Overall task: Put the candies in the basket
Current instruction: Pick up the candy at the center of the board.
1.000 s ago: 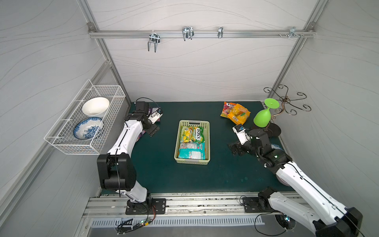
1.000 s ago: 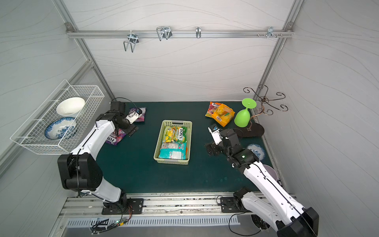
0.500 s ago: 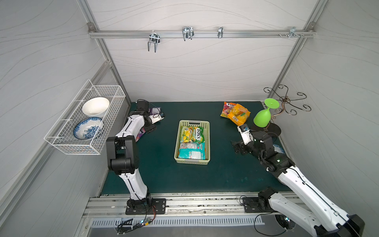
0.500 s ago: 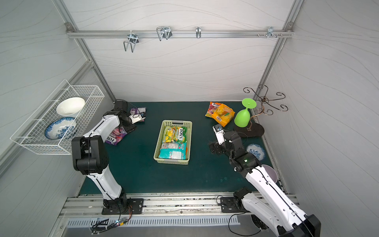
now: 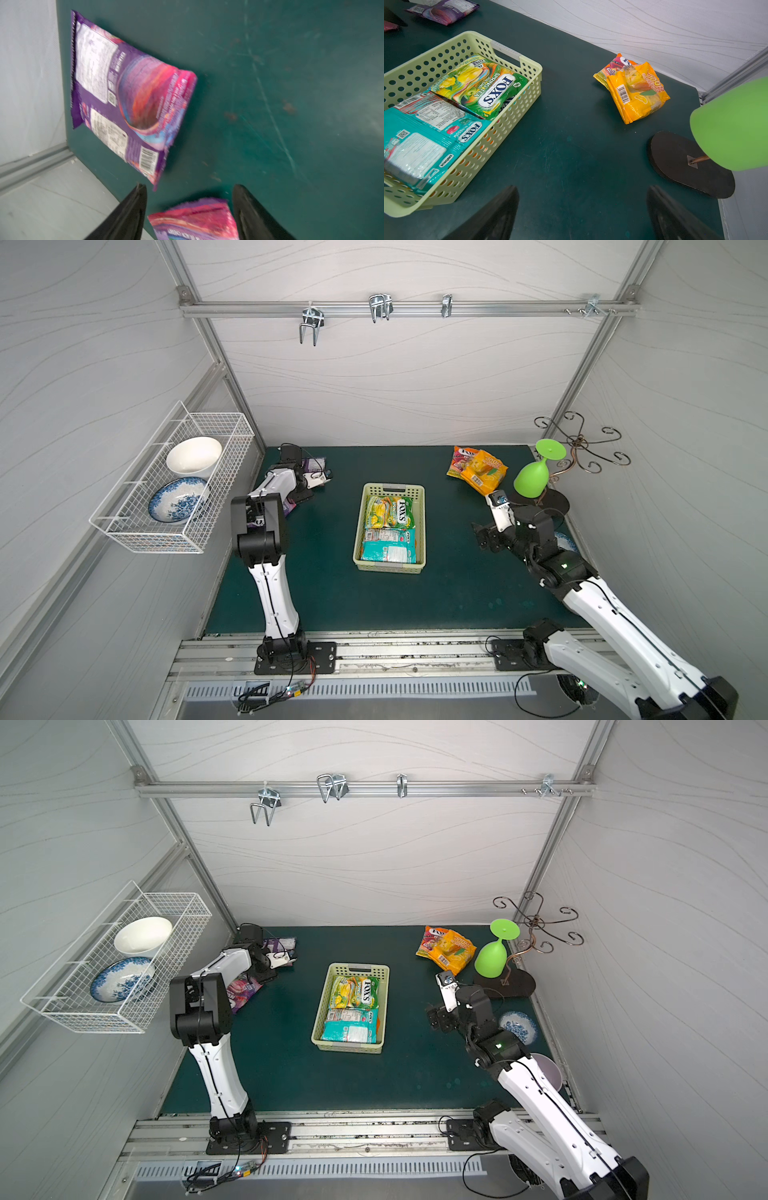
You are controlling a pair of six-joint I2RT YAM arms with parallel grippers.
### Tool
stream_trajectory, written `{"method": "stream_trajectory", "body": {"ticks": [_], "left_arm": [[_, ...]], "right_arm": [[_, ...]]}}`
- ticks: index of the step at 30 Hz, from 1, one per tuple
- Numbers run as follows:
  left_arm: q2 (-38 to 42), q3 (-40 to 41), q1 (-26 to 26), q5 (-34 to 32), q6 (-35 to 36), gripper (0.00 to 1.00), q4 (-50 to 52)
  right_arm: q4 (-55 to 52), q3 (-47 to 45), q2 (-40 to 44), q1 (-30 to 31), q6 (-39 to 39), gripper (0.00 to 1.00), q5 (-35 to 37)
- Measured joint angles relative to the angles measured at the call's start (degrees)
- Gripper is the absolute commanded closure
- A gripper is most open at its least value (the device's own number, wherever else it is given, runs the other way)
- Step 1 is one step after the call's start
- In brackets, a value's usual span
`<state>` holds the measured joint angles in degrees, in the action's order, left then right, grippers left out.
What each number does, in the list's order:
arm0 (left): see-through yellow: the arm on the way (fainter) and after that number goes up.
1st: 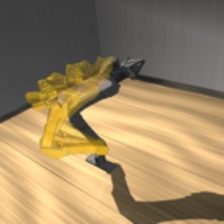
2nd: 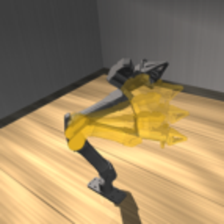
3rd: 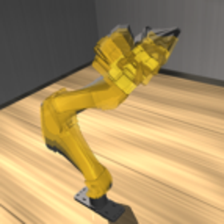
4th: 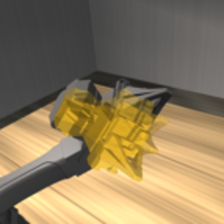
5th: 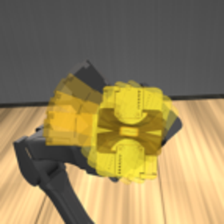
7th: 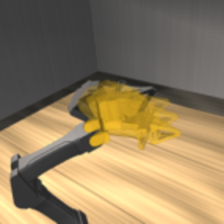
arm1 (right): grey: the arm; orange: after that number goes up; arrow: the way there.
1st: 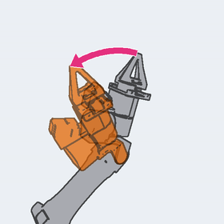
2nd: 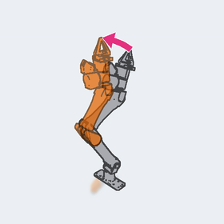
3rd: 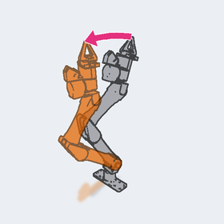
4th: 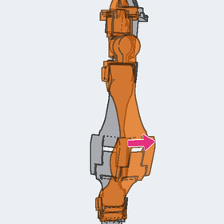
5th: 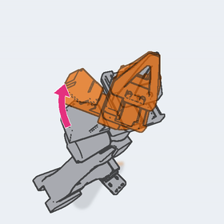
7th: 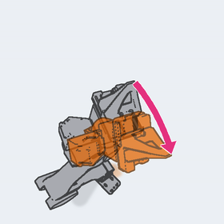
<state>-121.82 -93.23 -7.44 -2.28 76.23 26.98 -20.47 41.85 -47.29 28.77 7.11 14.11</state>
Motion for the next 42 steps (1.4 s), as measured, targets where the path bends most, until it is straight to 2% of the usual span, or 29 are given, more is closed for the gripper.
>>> {"method": "stream_trajectory", "body": {"ticks": [12,14,23,26,34,42], "left_arm": [[-8.44,-7.65,-0.02,-1.05,0.94,0.4,-0.96],[-8.85,-8.59,-0.02,-1.14,0.98,0.44,-1.01],[-10.82,-11.02,-0.02,-1.84,-0.04,0.8,-0.28],[-10.82,-10.88,-0.02,-1.55,-0.35,0.99,-0.39],[-9.11,-9.77,0.28,-0.28,-1.88,1.0,-0.35],[-2.38,-7.63,1.64,1.14,-5.84,1.0,2.14]], "right_arm": [[0.66,-0.52,-0.04,-0.55,0.0,0.01,0.13],[0.66,-0.61,-0.07,-0.59,0.0,0.01,0.04],[0.76,-0.61,0.02,-0.68,0.0,0.01,0.11],[0.76,-0.61,0.02,-0.68,0.0,0.01,0.11],[0.76,-0.63,0.57,-0.79,-0.02,0.01,0.22],[0.76,-0.63,0.81,-0.79,-0.02,0.01,0.24]]}}
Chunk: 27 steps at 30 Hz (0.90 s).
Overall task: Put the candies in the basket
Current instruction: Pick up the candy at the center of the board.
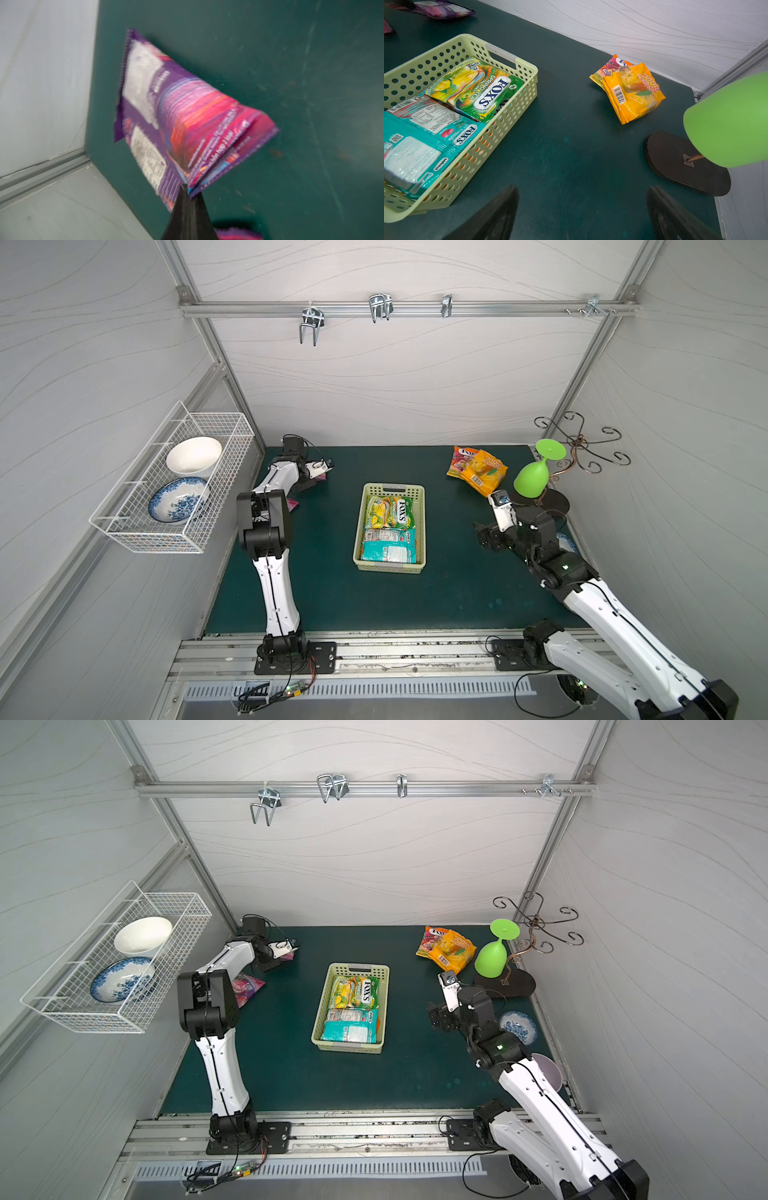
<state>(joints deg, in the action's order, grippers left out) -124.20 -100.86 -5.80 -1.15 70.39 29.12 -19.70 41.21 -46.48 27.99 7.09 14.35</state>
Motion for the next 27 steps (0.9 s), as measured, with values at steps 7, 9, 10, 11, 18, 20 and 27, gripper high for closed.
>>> {"method": "stream_trajectory", "body": {"ticks": [7,9,10,11,18,20,27], "left_arm": [[5.01,-1.38,1.42,2.14,-8.87,1.0,5.31],[5.92,-2.49,1.7,2.6,-11.74,1.0,7.23],[6.64,-2.99,1.88,2.93,-13.55,1.0,8.13],[7.34,-3.3,2.01,3.13,-14.75,1.0,8.79],[13.11,-5.55,3.61,3.41,-22.29,1.0,13.55],[14.6,-7.15,4.15,3.67,-24.63,1.0,15.04],[24.09,-4.59,7.1,6.1,-28.41,1.0,15.17]], "right_arm": [[0.02,-0.15,0.59,0.0,0.0,0.01,0.15],[0.07,-0.26,0.68,0.0,0.0,0.01,0.17],[0.07,-0.31,0.7,0.0,-0.02,0.01,0.2],[0.07,-0.31,0.7,0.0,-0.02,0.01,0.22],[0.11,-0.31,0.85,-0.07,-0.02,0.01,0.17],[0.11,-0.31,0.85,-0.15,-0.04,0.01,0.13],[0.13,-0.31,0.92,-0.26,-0.04,0.01,0.13]]}}
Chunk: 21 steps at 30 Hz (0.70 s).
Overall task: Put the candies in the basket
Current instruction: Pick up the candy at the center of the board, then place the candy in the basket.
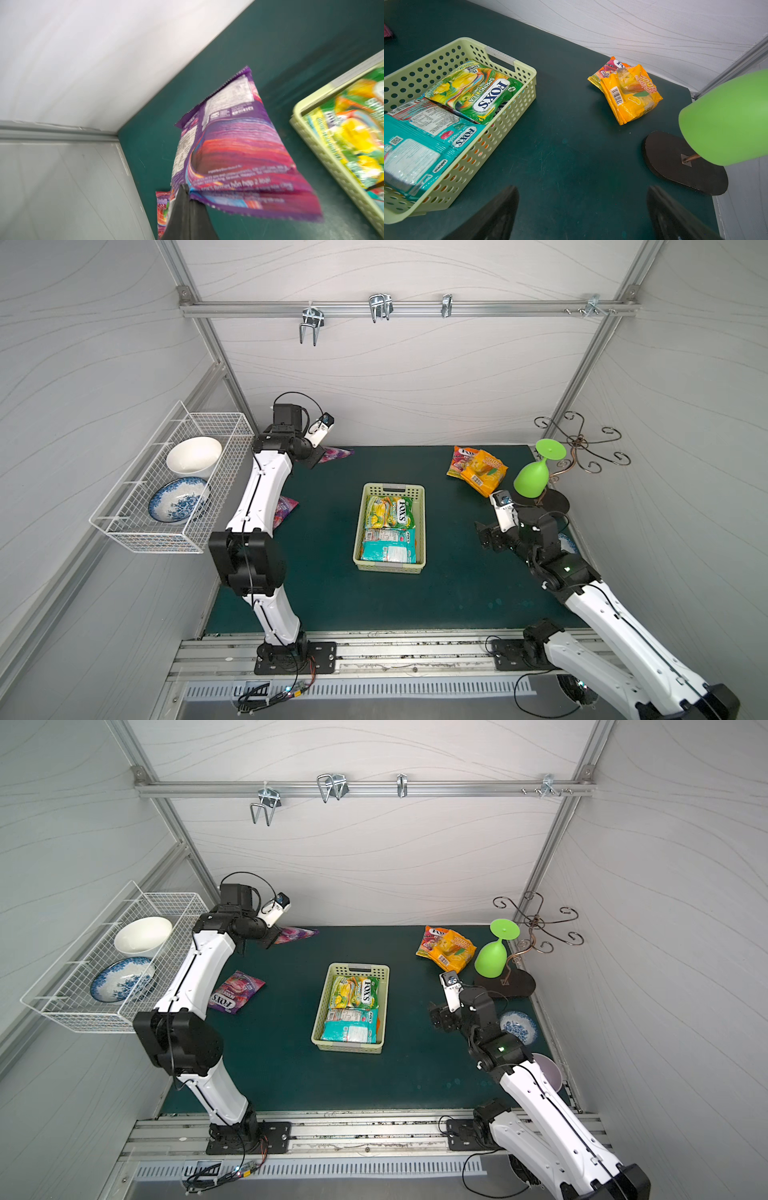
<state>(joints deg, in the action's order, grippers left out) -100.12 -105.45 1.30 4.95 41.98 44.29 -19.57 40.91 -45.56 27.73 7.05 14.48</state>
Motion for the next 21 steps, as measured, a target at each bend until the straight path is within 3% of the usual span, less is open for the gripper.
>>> {"method": "stream_trajectory", "body": {"ticks": [5,12,21], "left_arm": [[9.35,9.33,5.27,0.81,4.57,1.0,-4.9],[11.78,13.27,9.09,8.94,13.42,1.0,-6.8],[14.69,17.97,14.51,17.92,37.29,1.0,-6.34]], "right_arm": [[0.02,0.0,0.11,0.0,-0.02,0.01,0.02],[0.04,0.0,0.26,-0.07,-0.02,0.01,-0.09],[0.07,-0.04,0.37,-0.11,0.0,0.01,-0.09]]}}
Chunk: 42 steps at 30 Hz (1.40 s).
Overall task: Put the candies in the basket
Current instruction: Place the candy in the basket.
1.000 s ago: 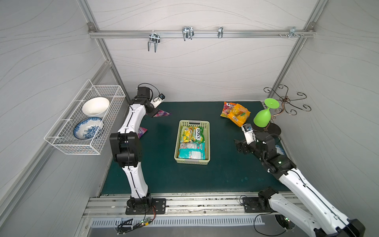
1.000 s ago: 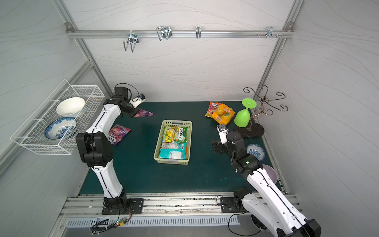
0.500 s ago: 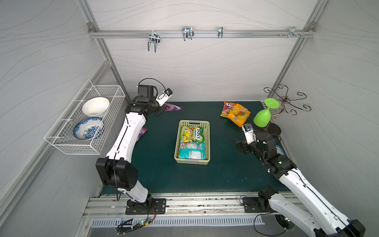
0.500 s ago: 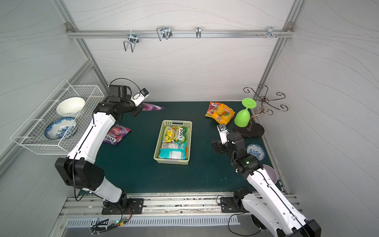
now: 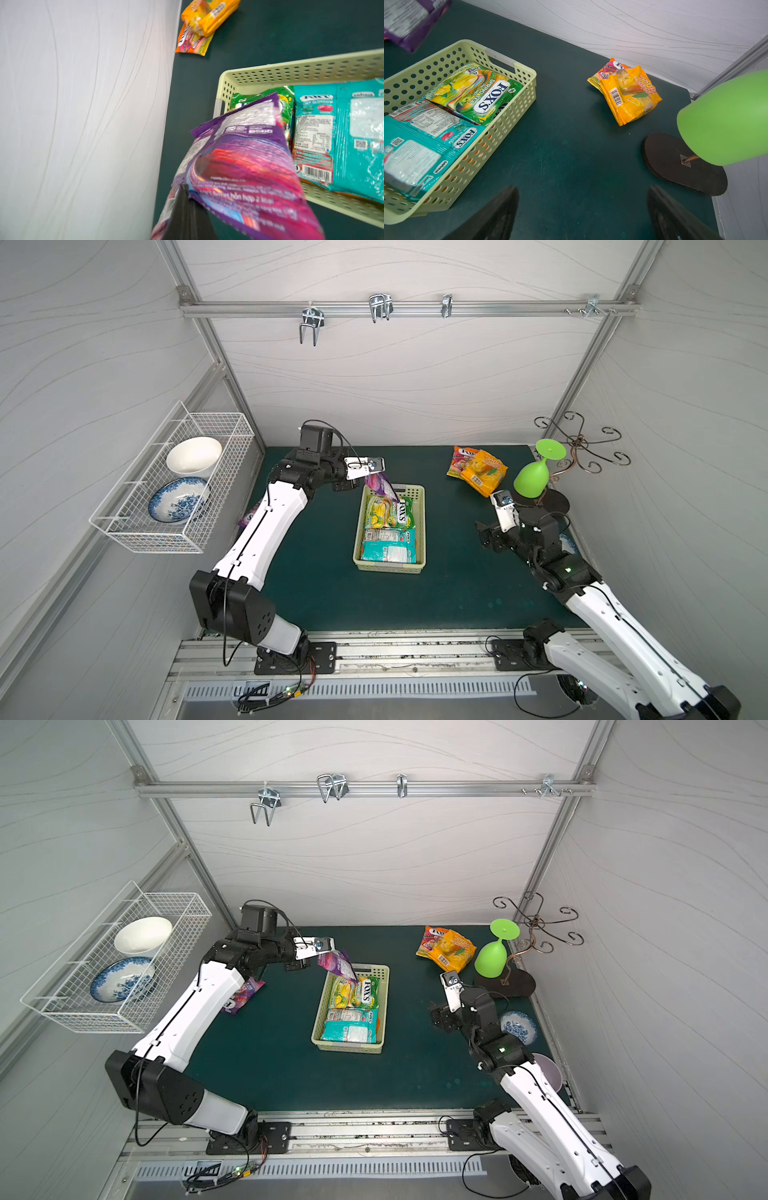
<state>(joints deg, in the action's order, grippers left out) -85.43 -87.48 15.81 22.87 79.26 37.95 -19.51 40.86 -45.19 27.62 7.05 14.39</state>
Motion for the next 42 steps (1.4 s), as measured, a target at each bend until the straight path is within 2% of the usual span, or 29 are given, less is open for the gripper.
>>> {"method": "stream_trajectory", "body": {"ticks": [4,10,16,25,32,42], "left_arm": [[0.66,5.25,2.67,0.66,11.8,1.0,-1.01],[0.42,7.06,5.01,2.38,18.6,1.0,-2.16],[-0.79,8.02,6.91,4.81,21.9,1.0,-8.33],[-7.93,8.39,8.87,7.67,25.77,1.0,-15.52],[-11.21,8.39,9.27,7.17,27.08,1.0,-16.83],[-14.93,8.37,8.98,2.32,25.88,1.0,-22.03]], "right_arm": [[0.02,-0.02,0.09,0.0,0.0,0.01,0.15],[0.02,-0.02,0.13,-0.02,0.02,0.01,0.17],[0.02,-0.26,0.13,-0.02,0.02,0.01,0.15],[0.02,-0.44,0.13,-0.07,0.04,0.01,0.28],[0.04,-0.55,0.17,-0.13,0.09,0.01,0.44],[0.13,-0.55,0.28,-0.17,0.28,0.01,0.59]]}}
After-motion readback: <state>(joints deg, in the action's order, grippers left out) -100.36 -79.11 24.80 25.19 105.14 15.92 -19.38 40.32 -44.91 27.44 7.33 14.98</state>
